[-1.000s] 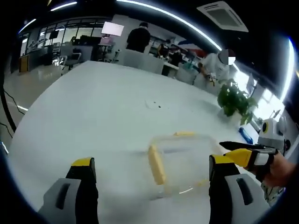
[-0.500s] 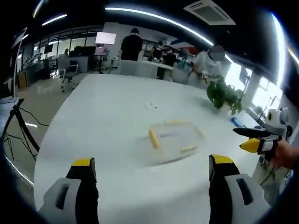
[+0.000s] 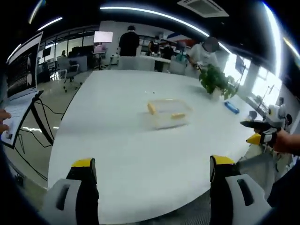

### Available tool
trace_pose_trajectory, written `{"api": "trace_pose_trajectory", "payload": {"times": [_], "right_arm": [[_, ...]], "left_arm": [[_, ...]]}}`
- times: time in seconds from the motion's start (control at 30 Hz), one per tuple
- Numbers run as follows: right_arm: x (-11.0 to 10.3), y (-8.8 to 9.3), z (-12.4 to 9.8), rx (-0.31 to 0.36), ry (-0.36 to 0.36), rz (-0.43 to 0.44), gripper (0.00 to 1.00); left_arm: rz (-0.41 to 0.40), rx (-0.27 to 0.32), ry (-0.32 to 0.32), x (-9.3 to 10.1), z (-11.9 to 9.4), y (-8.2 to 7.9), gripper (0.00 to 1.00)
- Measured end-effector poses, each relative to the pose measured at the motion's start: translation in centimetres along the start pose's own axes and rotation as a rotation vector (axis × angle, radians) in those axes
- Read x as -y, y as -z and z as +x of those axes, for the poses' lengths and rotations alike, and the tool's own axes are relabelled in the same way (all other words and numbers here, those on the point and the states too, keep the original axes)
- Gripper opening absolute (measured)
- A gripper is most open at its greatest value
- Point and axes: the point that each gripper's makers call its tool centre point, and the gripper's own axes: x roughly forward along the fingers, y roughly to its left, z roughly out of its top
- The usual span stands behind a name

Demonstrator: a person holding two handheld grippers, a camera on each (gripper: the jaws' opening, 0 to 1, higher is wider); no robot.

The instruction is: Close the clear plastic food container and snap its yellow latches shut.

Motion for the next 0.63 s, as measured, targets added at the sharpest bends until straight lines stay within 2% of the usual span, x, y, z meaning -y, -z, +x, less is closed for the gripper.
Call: {"api": "trace_pose_trajectory", "payload": {"times": [0.13,0.27,0.53,0.63], "right_arm": [[0.2,0.9,-1.9,0.001,0.019,-0.004,1.0],[0.0,1.6,-3.0,-0.004,0.02,-0.03,1.0],[0.1,2.1,-3.6,-0.012,0.024,-0.028,1.0],[0.2,2.3,-3.5,-0.018,0.024,-0.021,1.0]], "left_arm": [[0.049,-0.012,-0.006,0.3,-1.1,1.0,0.99],[0.041,-0.015,-0.004,0.3,-1.9,1.8,0.99],[0.058,-0.035,-0.01,0.2,-2.7,2.7,0.99],[0.038,-0.038,-0.005,0.2,-2.7,2.9,0.99]]}}
